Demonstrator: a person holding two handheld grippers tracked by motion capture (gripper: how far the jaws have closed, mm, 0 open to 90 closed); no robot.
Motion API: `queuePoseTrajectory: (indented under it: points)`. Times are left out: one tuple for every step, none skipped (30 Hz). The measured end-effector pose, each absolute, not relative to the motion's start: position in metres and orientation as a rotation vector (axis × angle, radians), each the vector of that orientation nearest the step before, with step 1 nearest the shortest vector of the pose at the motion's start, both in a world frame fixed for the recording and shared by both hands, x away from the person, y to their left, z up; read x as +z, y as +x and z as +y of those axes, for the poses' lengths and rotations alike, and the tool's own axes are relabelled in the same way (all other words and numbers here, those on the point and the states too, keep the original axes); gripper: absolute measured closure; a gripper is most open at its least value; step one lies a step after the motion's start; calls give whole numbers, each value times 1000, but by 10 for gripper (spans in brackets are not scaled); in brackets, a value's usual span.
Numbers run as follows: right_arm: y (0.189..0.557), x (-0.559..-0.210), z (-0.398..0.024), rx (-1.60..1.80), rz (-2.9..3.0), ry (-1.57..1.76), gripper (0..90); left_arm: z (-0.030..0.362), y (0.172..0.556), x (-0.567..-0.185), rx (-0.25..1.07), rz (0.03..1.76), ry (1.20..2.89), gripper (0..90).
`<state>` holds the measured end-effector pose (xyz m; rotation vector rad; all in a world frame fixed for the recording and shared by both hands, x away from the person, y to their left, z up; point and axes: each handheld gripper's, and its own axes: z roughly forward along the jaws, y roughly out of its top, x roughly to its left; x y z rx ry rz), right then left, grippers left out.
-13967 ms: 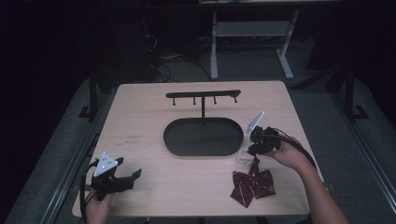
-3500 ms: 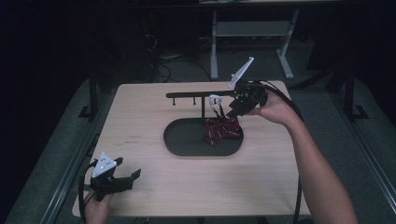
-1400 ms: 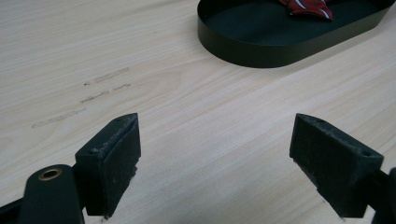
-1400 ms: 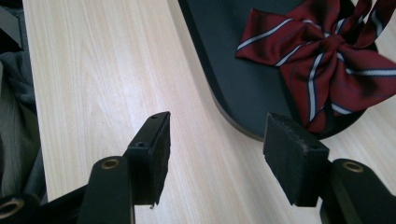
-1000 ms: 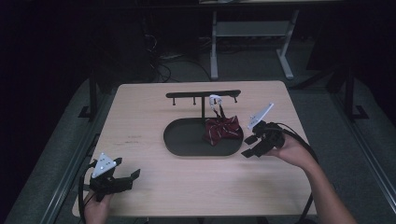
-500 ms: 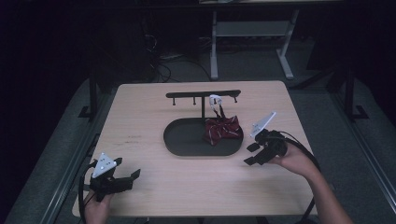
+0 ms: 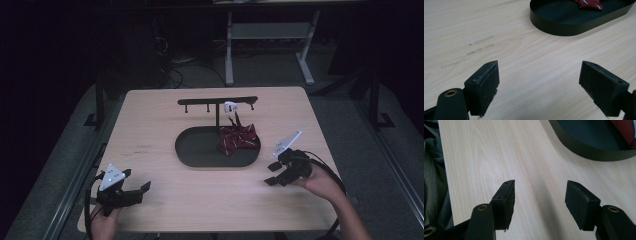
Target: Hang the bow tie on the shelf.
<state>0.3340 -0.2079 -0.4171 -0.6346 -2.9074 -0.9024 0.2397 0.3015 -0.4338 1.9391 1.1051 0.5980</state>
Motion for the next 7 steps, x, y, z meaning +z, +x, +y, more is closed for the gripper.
queuePoseTrajectory:
  points:
    - [333,-418,-208,-905,-2906,-637,403,302,240,-434,599,1101,1940,161]
    - [330,-420,-209,-906,-2904,-648,401,302,240,-434,600,1100,1940,161]
    - [328,-421,-209,-912,-2909,-649,398,302,240,-434,598,1101,1943,161]
    - [326,-422,-209,-917,-2910,-652,394,302,240,-434,598,1100,1943,161]
    - [323,-424,-209,-930,-2909,-661,386,302,240,-434,600,1099,1944,161]
    - [319,-426,-208,-935,-2913,-670,374,302,241,-434,601,1098,1946,161]
    - [317,-427,-208,-943,-2922,-670,371,302,241,-434,599,1096,1953,161]
